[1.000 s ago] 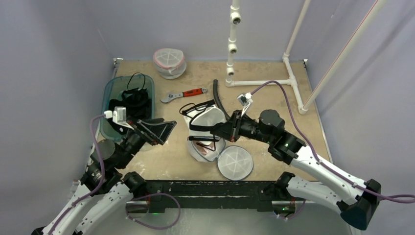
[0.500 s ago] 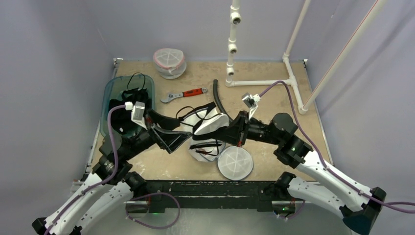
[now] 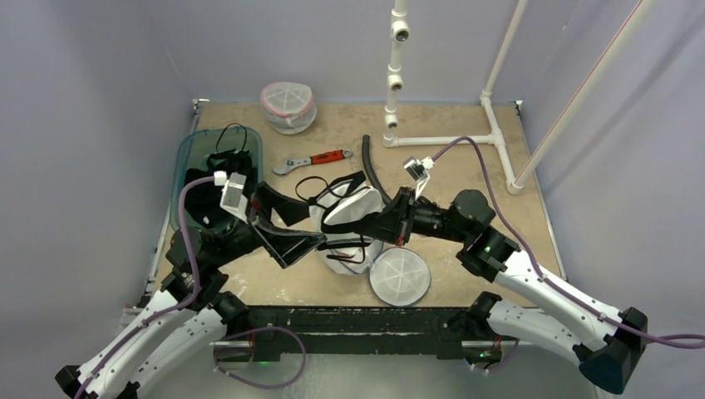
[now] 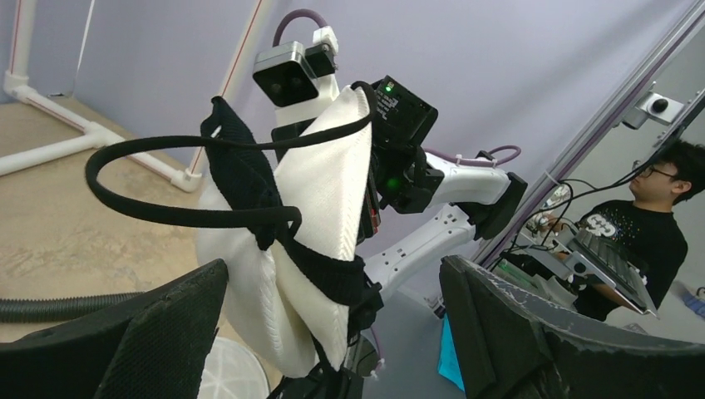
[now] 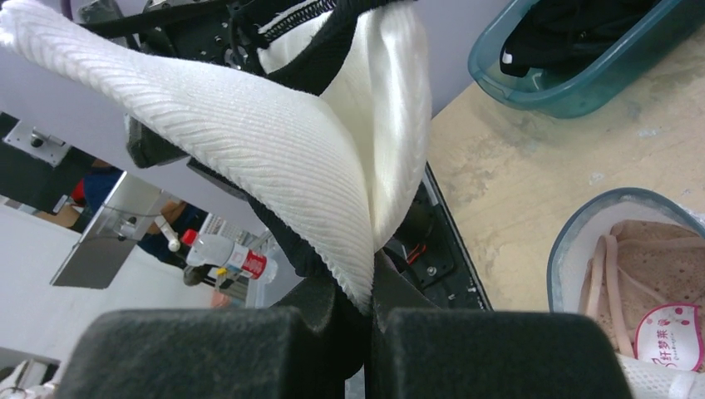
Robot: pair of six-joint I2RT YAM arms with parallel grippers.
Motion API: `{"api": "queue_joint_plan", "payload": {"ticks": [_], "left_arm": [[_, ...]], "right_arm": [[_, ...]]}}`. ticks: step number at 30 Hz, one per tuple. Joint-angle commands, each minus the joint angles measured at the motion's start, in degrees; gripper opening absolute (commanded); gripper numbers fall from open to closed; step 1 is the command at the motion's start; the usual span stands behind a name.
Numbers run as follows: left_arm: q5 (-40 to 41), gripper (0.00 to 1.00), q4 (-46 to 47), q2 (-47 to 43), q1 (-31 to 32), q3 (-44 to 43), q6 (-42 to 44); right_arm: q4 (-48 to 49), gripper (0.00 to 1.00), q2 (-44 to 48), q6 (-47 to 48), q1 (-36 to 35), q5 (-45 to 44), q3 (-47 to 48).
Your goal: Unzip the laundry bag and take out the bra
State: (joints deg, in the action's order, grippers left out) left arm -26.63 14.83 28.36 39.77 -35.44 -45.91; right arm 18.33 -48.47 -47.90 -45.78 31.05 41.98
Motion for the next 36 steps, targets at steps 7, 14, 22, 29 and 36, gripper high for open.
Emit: {"api": "queue_joint_plan", "payload": {"ticks": [7, 14, 22, 29, 36], "left_arm": [[3.38, 0.81, -6.75, 3.64, -0.29, -2.64, 4.92], [5.66, 0.62, -9.56, 4.96, -0.23, -3.05, 7.39], [8.77, 0.82, -14.67, 5.33, -0.24, -4.26, 8.53], [7.56, 0.86, -16.65, 4.05, -0.23, -2.61, 6.01], [5.70, 0.83, -8.17, 4.15, -0.23, -0.83, 1.78]], "right_arm": [[3.79, 0.00, -3.58, -2.17, 0.18, -0.31, 2.25], [2.62, 0.00, -4.00, -1.40, 0.21, -0.29, 2.76], [1.39, 0.00, -2.61, -0.16, 0.24, -1.22, 2.89], [1.44, 0.00, -1.33, 1.01, 0.19, -1.74, 2.88], [2.76, 0.00, -2.24, 0.68, 0.20, -1.17, 2.59]]}}
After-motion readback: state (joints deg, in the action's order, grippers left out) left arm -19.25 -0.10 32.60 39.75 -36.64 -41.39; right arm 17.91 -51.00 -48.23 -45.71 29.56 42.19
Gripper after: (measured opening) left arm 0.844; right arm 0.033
